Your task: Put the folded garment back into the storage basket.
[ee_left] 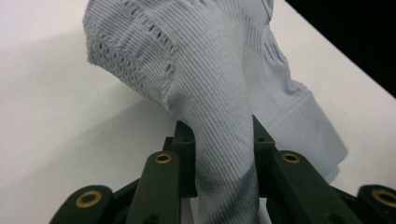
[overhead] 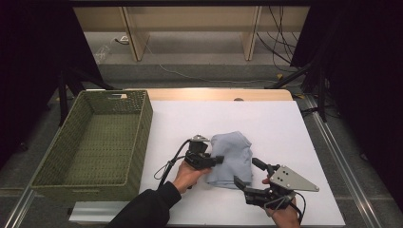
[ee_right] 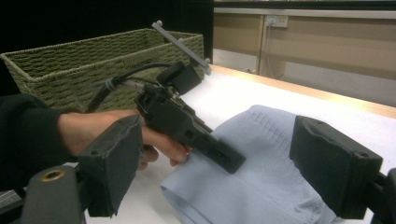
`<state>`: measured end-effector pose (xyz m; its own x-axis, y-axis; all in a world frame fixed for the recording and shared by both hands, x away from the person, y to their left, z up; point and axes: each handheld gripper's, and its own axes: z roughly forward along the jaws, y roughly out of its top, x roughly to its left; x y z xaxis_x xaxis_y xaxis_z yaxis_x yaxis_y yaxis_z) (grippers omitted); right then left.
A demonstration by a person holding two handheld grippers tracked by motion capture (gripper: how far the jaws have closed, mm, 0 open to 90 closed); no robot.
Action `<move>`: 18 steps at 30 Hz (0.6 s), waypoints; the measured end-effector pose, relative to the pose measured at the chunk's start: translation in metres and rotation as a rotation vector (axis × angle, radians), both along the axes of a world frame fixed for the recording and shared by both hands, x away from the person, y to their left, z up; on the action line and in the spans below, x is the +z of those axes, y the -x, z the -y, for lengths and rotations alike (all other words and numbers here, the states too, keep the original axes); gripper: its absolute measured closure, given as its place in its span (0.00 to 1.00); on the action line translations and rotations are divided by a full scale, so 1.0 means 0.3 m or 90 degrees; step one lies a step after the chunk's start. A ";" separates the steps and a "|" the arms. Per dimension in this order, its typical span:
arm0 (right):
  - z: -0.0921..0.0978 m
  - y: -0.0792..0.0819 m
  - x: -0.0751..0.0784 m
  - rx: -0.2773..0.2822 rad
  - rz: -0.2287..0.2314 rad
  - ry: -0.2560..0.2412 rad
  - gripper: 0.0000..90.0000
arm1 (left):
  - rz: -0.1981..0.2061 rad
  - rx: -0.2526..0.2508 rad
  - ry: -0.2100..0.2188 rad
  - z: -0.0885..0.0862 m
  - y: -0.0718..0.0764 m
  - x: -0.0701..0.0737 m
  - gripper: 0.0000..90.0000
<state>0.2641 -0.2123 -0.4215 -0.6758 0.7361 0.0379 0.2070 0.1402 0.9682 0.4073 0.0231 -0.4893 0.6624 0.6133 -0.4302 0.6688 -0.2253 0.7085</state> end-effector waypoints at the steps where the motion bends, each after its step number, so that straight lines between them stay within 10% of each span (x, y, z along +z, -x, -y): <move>1: 0.000 0.000 0.000 0.000 0.000 0.000 0.20 | -0.002 -0.002 0.003 -0.001 0.000 0.004 0.80; 18: 0.003 0.001 0.002 0.000 0.003 -0.005 0.20 | 0.029 -0.052 0.034 -0.008 0.027 0.120 0.80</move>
